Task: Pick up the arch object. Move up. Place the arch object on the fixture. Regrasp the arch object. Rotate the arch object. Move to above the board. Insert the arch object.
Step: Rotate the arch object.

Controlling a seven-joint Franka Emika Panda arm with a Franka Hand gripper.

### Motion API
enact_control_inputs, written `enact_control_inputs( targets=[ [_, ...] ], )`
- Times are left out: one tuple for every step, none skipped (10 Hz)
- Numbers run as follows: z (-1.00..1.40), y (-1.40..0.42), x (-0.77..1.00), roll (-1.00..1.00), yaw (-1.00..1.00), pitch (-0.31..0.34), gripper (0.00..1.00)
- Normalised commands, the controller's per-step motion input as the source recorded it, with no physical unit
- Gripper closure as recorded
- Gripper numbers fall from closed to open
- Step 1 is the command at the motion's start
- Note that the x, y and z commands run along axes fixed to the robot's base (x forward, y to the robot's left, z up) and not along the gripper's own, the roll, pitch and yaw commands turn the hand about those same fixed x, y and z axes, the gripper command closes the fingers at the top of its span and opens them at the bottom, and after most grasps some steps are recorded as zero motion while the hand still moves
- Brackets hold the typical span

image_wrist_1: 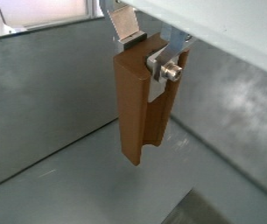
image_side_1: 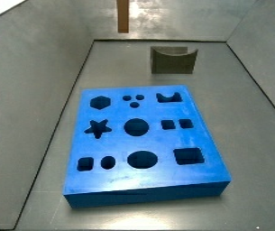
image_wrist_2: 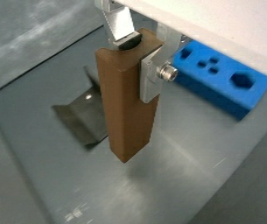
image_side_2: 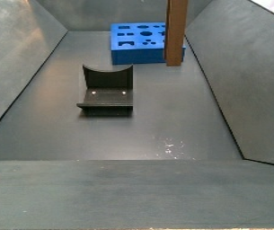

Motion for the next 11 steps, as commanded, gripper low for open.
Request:
enact_control_inputs(
  targets=[
    [0.0,0.01,-0.02,-0.61,-0.05,-0.051,1.0],
    [-0.01,0.01,-0.01,-0.35,-0.02,-0.046,1.0],
    [0.0,0.01,-0.01,-0.23,-0.02,-0.043,1.0],
    [-1.0,0.0,0.0,-0.15,-0.18,-0.038,1.0],
    [-1.0,0.0,0.01,-0.12,-0.16,-0.052,1.0],
    [-1.0,0.01,0.02,-0.11,-0.11,-0.037,1.0],
    [-1.0,0.01,0.02,-0.11,-0.09,-0.031,1.0],
    [-1.0,0.01,0.03,-0.12,-0.06,-0.031,1.0],
    [-1.0,0.01,0.03,-0.12,-0.04,-0.043,1.0],
    [-1.0,0.01,0.03,-0.12,-0.04,-0.05,1.0],
    [-0.94,0.01,0.03,-0.13,-0.03,-0.054,1.0]
  ],
)
